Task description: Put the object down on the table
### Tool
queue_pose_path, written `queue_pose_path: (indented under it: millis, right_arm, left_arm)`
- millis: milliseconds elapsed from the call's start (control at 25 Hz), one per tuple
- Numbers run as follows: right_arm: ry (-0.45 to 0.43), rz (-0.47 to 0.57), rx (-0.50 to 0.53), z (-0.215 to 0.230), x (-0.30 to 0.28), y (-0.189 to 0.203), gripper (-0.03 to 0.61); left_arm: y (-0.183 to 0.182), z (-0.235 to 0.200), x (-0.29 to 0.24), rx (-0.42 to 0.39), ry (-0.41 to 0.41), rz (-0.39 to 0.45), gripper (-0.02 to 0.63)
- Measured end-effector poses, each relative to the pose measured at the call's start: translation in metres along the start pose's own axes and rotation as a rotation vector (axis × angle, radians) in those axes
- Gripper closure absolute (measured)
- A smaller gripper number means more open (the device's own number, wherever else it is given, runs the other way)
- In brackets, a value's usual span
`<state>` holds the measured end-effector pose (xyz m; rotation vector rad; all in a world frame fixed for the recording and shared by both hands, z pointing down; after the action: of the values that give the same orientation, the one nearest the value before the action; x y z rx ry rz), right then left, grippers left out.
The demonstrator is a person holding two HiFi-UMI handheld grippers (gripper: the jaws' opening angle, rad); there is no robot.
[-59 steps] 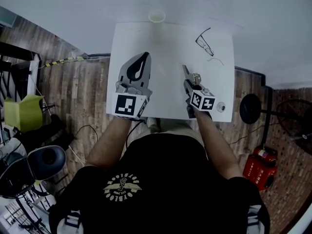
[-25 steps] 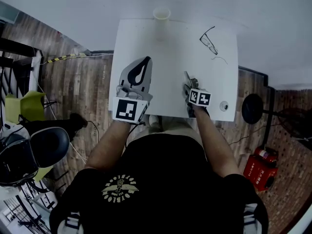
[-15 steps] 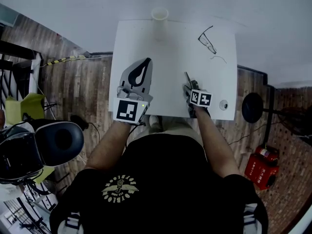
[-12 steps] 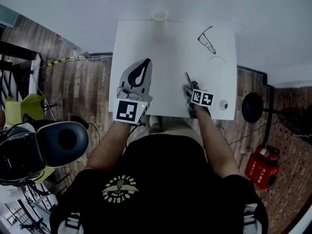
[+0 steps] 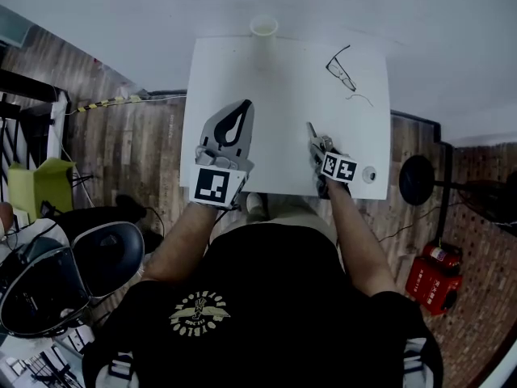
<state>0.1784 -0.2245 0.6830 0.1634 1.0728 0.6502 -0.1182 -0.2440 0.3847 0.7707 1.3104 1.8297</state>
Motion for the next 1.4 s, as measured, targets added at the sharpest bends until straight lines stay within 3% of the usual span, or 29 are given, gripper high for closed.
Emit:
queue_pose_path:
  millis: [200, 560, 720, 840, 960, 1120, 1400]
  right_arm:
    - [0.016, 0.008, 0.022, 0.008, 0.009, 0.003, 0.308]
    - [0.041, 0.066, 0.174, -0.001, 0.031, -0.011, 0.305]
    - [-0.055, 0.175, 0.277, -0.033, 0.066, -0.029, 0.307]
    - [-0.146, 0.259, 0.324, -0.057, 0.095, -0.039, 0.358]
    - [-0.176, 0.334, 0.34, -0.07, 0.12, -0.047, 0.427]
    - [-0.212, 0.436, 0.335, -0.083, 0.151, -0.058, 0.579]
    - [-0.253, 0.575, 0.46, -0.122, 0.199, -0.078, 0.58]
  left_arm:
    - [-0.008, 0.002, 0.0, -0.001, 0.002, 0.023, 0.607]
    - [-0.012, 0.01, 0.0, 0.0, 0.028, 0.018, 0.607]
    - [-0.014, 0.011, 0.0, 0.012, 0.035, 0.027, 0.607]
    - [-0.014, 0.012, 0.001, 0.017, 0.041, 0.023, 0.607]
    - [-0.016, 0.015, 0.004, 0.022, 0.047, 0.027, 0.607]
    - [-0.024, 0.016, 0.003, 0.064, 0.055, 0.049, 0.607]
    - [-0.032, 0.019, 0.004, 0.078, 0.068, 0.066, 0.607]
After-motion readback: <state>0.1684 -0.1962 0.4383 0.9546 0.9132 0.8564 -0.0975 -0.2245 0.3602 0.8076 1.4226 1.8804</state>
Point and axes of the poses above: the fingertips, and each gripper's own axes: x backward along the fingers, z to its right, y out of its underside, the point moved 8 cm from there along x, backward along the fingers, and after that the axes turned 15 degrees about -x, right-handed, at the moved point
